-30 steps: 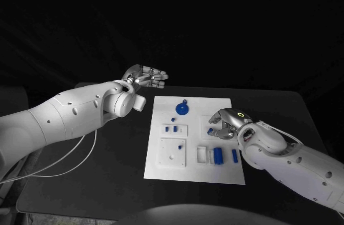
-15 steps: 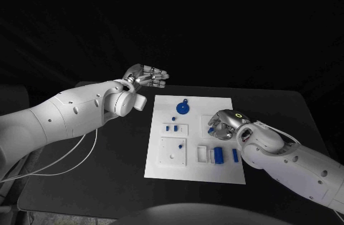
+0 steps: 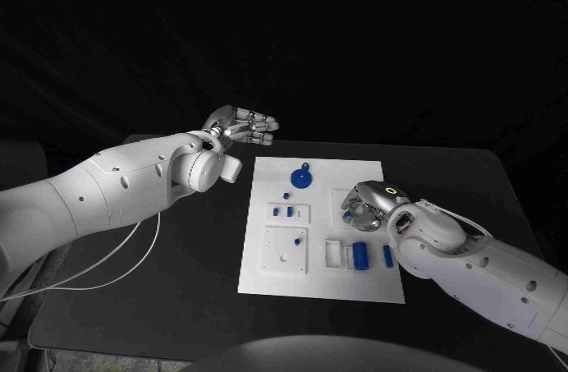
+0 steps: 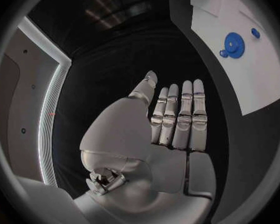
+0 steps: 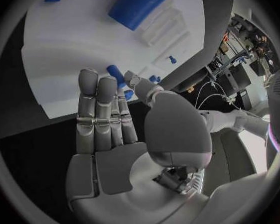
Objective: Assemble the parts on the task board
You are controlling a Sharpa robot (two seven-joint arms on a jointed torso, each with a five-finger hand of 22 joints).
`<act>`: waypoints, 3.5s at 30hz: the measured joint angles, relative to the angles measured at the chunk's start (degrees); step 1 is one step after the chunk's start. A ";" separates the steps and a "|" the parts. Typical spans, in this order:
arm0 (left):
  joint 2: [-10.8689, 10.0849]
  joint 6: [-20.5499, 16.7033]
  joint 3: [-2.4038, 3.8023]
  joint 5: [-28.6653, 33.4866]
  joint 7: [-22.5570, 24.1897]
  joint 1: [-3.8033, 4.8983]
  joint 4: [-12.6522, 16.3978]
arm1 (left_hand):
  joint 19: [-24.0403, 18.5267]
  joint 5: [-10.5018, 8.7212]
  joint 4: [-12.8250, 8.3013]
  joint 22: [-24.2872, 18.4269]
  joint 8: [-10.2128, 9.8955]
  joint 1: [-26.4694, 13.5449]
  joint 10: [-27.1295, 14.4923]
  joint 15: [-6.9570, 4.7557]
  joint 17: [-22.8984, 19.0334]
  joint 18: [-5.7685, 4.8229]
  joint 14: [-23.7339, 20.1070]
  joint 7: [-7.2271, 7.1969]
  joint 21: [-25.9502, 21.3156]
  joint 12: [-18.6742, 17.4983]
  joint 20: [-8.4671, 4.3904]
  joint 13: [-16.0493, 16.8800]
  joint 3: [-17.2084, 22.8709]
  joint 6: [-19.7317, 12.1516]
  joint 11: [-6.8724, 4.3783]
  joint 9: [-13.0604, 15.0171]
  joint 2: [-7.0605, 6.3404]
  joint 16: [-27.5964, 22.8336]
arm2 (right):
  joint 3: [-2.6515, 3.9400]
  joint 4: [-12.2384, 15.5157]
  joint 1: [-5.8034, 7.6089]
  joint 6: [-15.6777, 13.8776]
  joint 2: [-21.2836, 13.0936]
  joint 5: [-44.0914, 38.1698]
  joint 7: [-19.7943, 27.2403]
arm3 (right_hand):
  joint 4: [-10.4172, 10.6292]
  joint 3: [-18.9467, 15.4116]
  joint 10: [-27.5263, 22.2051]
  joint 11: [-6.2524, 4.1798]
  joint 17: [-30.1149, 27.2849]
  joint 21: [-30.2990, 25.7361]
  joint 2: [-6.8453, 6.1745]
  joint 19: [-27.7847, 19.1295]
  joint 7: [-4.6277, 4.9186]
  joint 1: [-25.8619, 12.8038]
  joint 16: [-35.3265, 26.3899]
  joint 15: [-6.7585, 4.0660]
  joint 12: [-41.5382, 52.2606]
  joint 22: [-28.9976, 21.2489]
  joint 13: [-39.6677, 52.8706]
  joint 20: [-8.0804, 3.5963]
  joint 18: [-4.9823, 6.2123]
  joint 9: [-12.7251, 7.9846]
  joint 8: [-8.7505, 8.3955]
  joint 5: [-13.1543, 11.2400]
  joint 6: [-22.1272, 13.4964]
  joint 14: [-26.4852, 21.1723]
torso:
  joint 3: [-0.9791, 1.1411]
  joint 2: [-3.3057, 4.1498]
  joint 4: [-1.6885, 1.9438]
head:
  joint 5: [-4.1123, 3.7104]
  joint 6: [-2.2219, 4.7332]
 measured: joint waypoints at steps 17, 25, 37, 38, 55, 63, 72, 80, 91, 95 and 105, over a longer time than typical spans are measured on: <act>-0.04 0.50 -0.01 -0.09 -0.64 0.00 -0.04 | 0.00 0.00 0.21 -0.11 0.00 -0.04 -0.10 0.00 0.00 0.00 0.00 0.00 0.00 0.00 0.00 0.00 -0.21 0.00 0.10 0.00 0.04 0.00 | -0.60 -0.37 0.21 -0.05 0.33 -2.65 -0.69 | -2.32 1.36 0.53 -0.08 0.33 0.34 1.91 0.19 -0.29 0.07 0.06 0.00 0.03 1.00 0.04 -0.19 -0.45 -0.01 0.00 -0.01 1.64 0.00 | 0.04 -0.01 -0.02 | 0.05 -0.18; -0.04 0.68 -0.02 -0.20 -0.89 -0.01 -0.04 | 0.00 0.00 0.56 -0.17 0.00 -0.25 -0.21 0.00 0.00 0.01 0.00 0.00 0.00 0.00 0.00 0.00 -0.56 0.00 0.21 0.00 0.26 0.00 | -0.77 -0.31 0.18 -0.57 0.48 -3.42 -0.87 | -3.94 3.17 1.87 0.41 0.47 1.22 2.80 0.11 -0.79 0.65 0.05 -0.40 -0.04 1.94 0.04 -0.53 -1.10 0.17 -0.19 -0.24 3.69 0.01 | 0.04 0.00 -0.03 | -0.05 -0.28; -0.05 0.79 -0.02 -0.32 -1.02 -0.01 -0.04 | 0.00 0.00 0.71 -0.27 0.00 -0.25 -0.21 0.00 0.00 0.01 0.00 0.00 0.00 0.00 0.00 0.00 -0.71 0.00 0.21 0.00 0.25 0.00 | -1.00 0.37 -0.04 -1.60 0.38 -4.87 -1.52 | -4.48 4.18 2.47 1.01 0.87 2.80 3.39 0.30 -1.12 1.29 0.05 -0.79 0.09 3.64 0.04 -0.92 -1.98 0.67 -0.33 -0.51 5.21 -0.02 | 0.03 0.00 -0.03 | -0.14 -0.37; -0.05 0.79 -0.02 -0.33 -1.03 -0.01 -0.04 | 0.00 0.00 0.71 -0.27 0.00 -0.25 -0.21 0.00 0.00 0.01 0.00 0.00 0.00 0.00 0.00 0.00 -0.71 0.00 0.21 0.00 0.25 0.00 | -1.01 0.62 -0.06 -1.72 0.27 -4.95 -1.59 | -4.48 4.19 2.47 1.01 0.91 2.90 3.39 0.30 -1.12 1.29 0.05 -0.79 0.09 3.70 0.04 -0.92 -1.94 0.70 -0.33 -0.63 5.21 -0.02 | 0.03 0.00 -0.03 | -0.14 -0.37; 0.11 0.89 -0.03 -0.42 -1.11 -0.01 -0.44 | 0.00 0.00 0.71 -0.31 0.00 -0.24 -0.21 0.00 0.00 0.02 0.00 0.00 0.00 0.00 0.00 0.00 -0.71 0.00 0.21 0.00 0.24 0.00 | 0.13 9.87 0.76 -2.58 -1.32 -3.59 -1.62 | -4.47 4.18 2.55 1.09 1.04 2.99 3.40 0.09 -1.33 1.32 0.05 -0.97 0.13 4.31 0.04 -1.11 -1.74 0.90 -0.26 -0.72 5.41 0.17 | 0.01 -0.05 -0.07 | 0.08 -0.21; 0.43 0.92 -0.03 -0.44 -1.15 -0.01 -0.58 | 0.00 0.00 0.96 -0.43 0.00 0.07 -0.21 0.00 0.00 0.02 0.00 0.00 0.00 0.00 0.00 0.00 -0.96 0.00 0.21 0.00 0.54 0.00 | -1.33 11.47 0.88 -2.51 1.43 -2.84 -0.89 | -4.30 3.99 2.55 1.10 1.11 2.99 3.43 0.09 -1.33 1.36 0.05 -0.96 0.13 4.45 0.04 -1.10 -1.74 0.90 -0.26 -0.65 5.40 0.18 | -0.01 -0.05 -0.07 | 0.62 -0.25; 1.04 0.96 -0.07 -0.45 -1.17 -0.02 -0.84 | 0.00 0.00 0.96 -0.46 0.00 0.07 -0.21 0.00 0.00 0.02 0.00 0.00 0.00 0.00 0.00 0.00 -0.96 0.00 0.21 0.00 0.54 0.00 | -5.63 11.19 0.82 -2.44 5.35 -2.61 0.45 | -4.31 3.98 2.56 1.10 1.10 2.62 3.44 0.08 -1.32 1.35 -0.23 -0.94 0.12 4.45 0.04 -1.09 -1.75 0.97 -0.28 -0.48 5.40 0.19 | -0.02 0.00 0.12 | 1.44 -0.48; 1.41 1.02 -0.11 -0.47 -1.18 -0.09 -0.95 | 0.00 0.00 0.96 -0.45 0.00 0.07 -0.21 0.00 0.00 0.02 0.00 0.00 0.00 0.00 0.00 0.00 -0.96 0.00 0.21 0.00 0.54 0.00 | -8.66 10.33 0.83 -2.43 6.96 -2.71 1.51 | -4.55 3.73 2.56 1.10 1.16 2.31 3.77 0.22 -1.32 1.04 -0.45 -1.08 0.03 4.56 0.04 -1.22 -1.75 0.96 -0.30 -0.48 5.39 0.05 | -0.05 0.00 0.12 | 2.27 -0.82; 1.46 1.10 -0.17 -0.49 -1.23 -0.13 -1.02 | 0.00 0.00 0.96 -0.45 0.00 0.07 -0.21 0.00 0.00 0.02 0.00 0.00 0.00 0.00 0.00 0.00 -0.96 0.00 0.21 0.00 0.54 0.00 | -10.76 8.96 0.81 -2.03 7.45 -3.41 2.09 | -4.72 3.57 2.57 1.11 1.22 2.30 3.84 0.32 -1.31 0.98 -0.45 -1.25 -0.10 4.86 0.04 -1.30 -1.74 0.98 -0.34 -0.48 5.37 0.22 | 0.00 0.00 0.03 | 2.79 -1.41; 1.49 1.14 -0.19 -0.49 -1.25 -0.14 -1.03 | 0.00 0.00 0.96 -0.45 0.00 0.07 -0.21 0.00 0.00 0.02 0.00 0.00 0.00 0.00 0.00 0.00 -0.96 0.00 0.21 0.00 0.54 0.00 | -11.11 8.68 0.82 -1.81 7.67 -3.76 2.15 | -4.78 3.50 2.57 1.11 1.22 2.30 4.00 0.32 -1.24 1.14 -0.45 -1.24 -0.04 4.85 0.04 -1.30 -1.75 1.02 -0.34 -0.50 5.30 0.22 | 0.01 0.01 0.01 | 2.81 -1.46; 1.53 1.24 -0.22 -0.49 -1.27 -0.17 -1.02 | 0.00 0.00 0.96 -0.44 0.00 0.07 -0.21 0.00 0.00 0.02 0.00 0.00 0.00 0.00 0.00 0.00 -0.96 0.00 0.21 0.00 0.54 0.00 | -11.53 7.84 0.80 -1.91 8.35 -4.93 1.87 | -5.06 3.75 2.57 1.11 1.40 2.31 4.00 0.31 -1.24 1.15 -0.45 -1.22 0.08 5.19 0.04 -1.29 -1.75 1.02 -0.35 -0.51 5.30 0.22 | 0.01 0.01 -0.01 | 2.89 -1.51</act>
